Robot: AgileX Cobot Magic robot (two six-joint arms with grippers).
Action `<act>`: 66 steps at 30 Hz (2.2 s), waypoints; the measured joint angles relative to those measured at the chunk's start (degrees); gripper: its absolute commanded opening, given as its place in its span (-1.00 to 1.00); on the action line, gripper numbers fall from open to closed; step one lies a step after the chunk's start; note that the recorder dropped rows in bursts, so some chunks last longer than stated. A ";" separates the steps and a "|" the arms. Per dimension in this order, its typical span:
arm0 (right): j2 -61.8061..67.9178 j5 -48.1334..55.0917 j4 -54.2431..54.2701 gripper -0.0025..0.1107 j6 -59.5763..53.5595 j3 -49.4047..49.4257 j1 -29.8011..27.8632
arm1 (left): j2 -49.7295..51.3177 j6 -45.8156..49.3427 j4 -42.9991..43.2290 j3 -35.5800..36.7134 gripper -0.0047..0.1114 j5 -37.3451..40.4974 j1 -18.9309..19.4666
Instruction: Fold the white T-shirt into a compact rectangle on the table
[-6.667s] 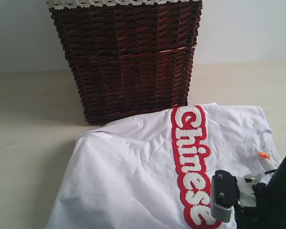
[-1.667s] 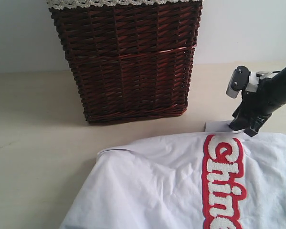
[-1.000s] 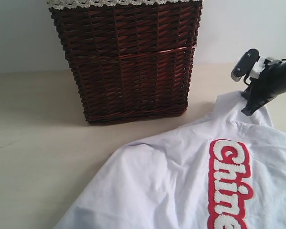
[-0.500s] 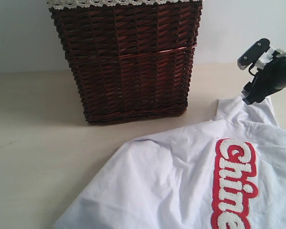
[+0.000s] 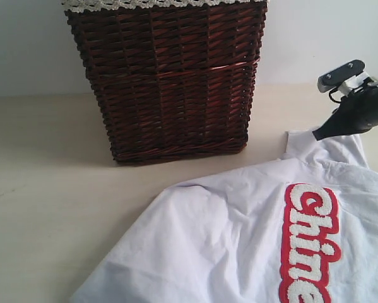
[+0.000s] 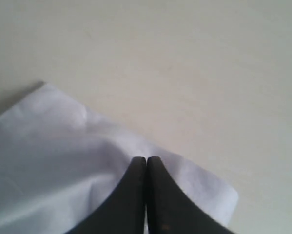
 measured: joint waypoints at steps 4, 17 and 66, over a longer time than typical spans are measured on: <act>2.95 -3.79 -0.59 -0.96 -0.01 0.00 0.00 | 0.00 0.00 0.00 0.00 -0.89 0.00 0.00; -1.64 -12.47 0.56 -0.96 -4.77 0.00 0.00 | 0.00 0.00 0.00 0.00 -0.89 0.00 0.00; -10.11 3.26 -9.32 -0.50 7.96 8.34 2.26 | 0.00 0.00 0.00 0.00 -0.89 0.00 0.00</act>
